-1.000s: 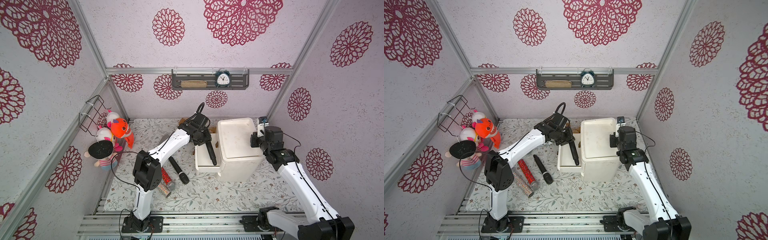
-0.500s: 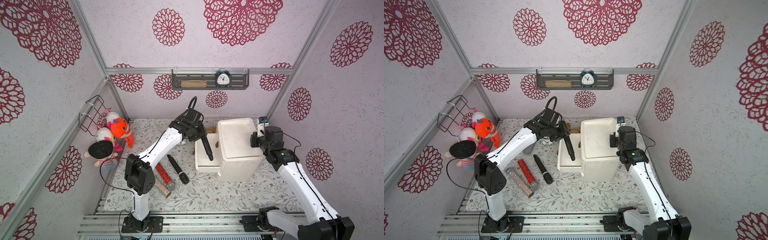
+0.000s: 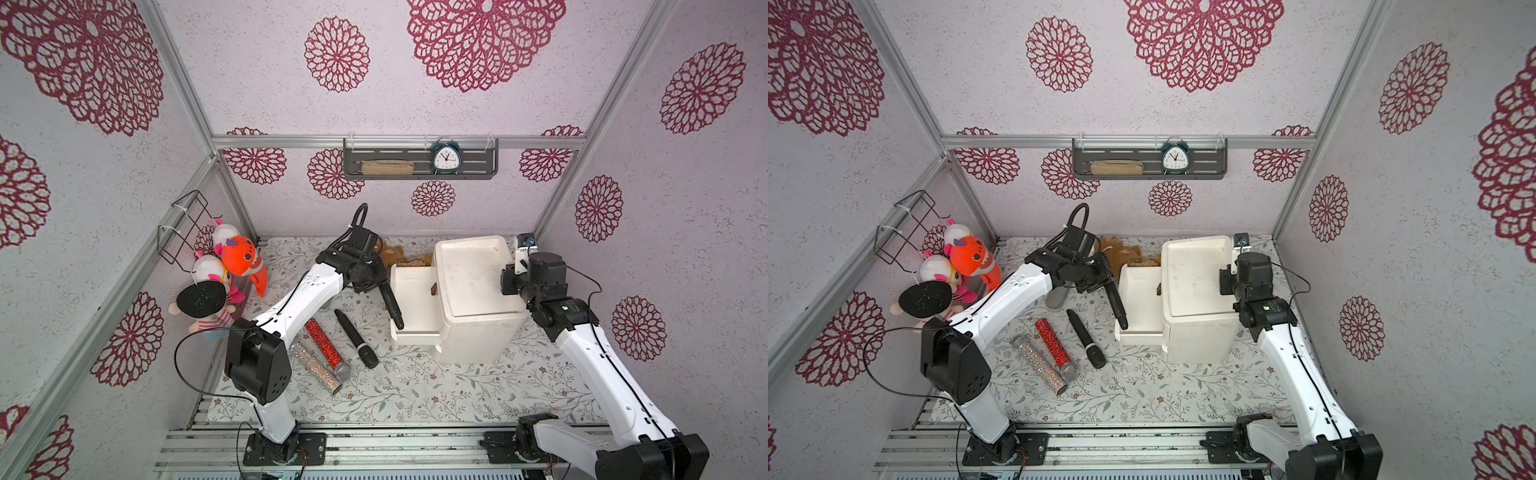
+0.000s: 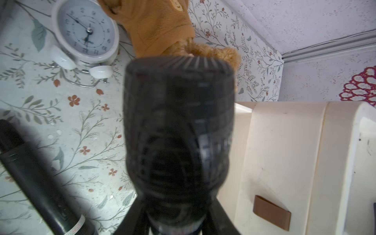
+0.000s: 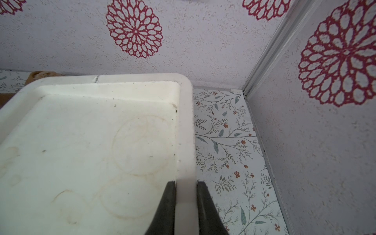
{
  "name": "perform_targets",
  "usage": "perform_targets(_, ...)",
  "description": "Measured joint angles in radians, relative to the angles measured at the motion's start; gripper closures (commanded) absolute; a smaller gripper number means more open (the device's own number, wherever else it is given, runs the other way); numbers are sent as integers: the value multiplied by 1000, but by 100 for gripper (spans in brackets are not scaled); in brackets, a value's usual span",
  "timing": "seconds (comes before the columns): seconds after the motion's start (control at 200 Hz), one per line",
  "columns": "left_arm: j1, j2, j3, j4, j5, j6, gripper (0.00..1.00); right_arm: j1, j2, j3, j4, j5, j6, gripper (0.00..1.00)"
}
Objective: Take the microphone out of the drawer
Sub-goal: Place the microphone at the center of the board.
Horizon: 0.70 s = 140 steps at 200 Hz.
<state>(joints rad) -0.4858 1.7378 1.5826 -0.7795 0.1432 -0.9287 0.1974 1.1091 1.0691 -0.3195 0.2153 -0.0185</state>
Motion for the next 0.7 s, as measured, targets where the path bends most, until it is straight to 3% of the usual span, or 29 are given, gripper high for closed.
perform_targets(0.3,69,-169,-174,0,0,8,100,0,0,0,0,0,0,100)
perform_targets(0.7,114,-234,-327,-30,-6,24,100,0,0,0,0,0,0,100)
